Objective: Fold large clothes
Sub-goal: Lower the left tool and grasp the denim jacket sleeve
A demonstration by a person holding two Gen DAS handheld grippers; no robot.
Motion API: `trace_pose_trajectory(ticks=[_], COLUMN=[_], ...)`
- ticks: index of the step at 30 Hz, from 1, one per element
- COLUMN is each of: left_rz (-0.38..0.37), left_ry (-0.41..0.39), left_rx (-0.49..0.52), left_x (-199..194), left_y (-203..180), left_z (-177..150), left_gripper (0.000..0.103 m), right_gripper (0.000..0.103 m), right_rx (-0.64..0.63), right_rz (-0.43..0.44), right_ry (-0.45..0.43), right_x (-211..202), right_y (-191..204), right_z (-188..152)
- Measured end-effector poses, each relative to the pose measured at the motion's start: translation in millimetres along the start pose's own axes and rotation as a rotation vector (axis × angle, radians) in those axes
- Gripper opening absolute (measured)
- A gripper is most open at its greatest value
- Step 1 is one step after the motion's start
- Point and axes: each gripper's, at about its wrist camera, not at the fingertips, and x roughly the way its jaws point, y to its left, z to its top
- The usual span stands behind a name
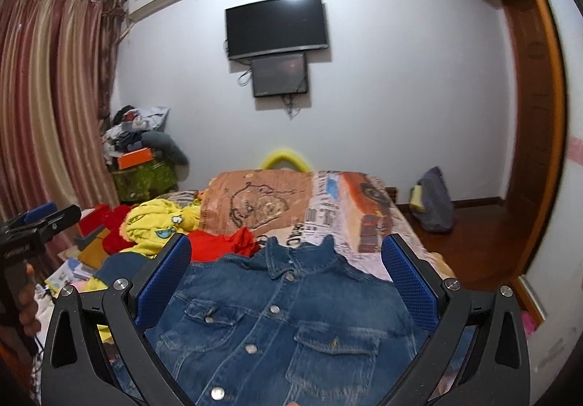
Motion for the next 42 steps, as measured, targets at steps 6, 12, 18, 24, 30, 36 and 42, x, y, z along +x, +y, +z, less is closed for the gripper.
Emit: trace_pose_trajectory(ticks=[6,12,18,24,30,36,42], left_rz=[0.081,0.142,0.175,0.176,0.17,0.228,0.252], left_ry=[0.119,0.269,0.45,0.569,0.629,0.65,0.582], left_rx=[-0.059,-0.157,-0.325,-0.537,-0.714,-0.788,-0.878], left_x=[56.1,112.8,163.6,192.7,225.1,258.5,269.5], left_y=[71.2,147.6,224.7,286.8,336.7,370.6,392.8], left_z=[16.2,0.6,-49.6,-108.2,-150.2,-173.7,-183.8], left_gripper=[0.103,0.103,0.103,0.099,0.088,0.076,0.055], right_gripper=[0.103,0.103,0.103,0.103,0.103,0.103,0.103], right_rx=[-0.08,-0.108,-0.088,-0.034,-0.026,-0.001,0.02], right_rz=[0.003,0.013,-0.001,-0.009,-0.03,-0.035,-0.042], right_ry=[0.117,0.301,0.515,0.641,0.682,0.71,0.714], right_x=[51.9,119.5,172.7,205.6,221.8,229.2,229.5], right_y=[-9.5,-15.2,-18.1,-28.4,-35.5,-38.8,-43.0], right_z=[7.4,-12.5,-45.5,-66.6,-78.3,-83.2,-83.7])
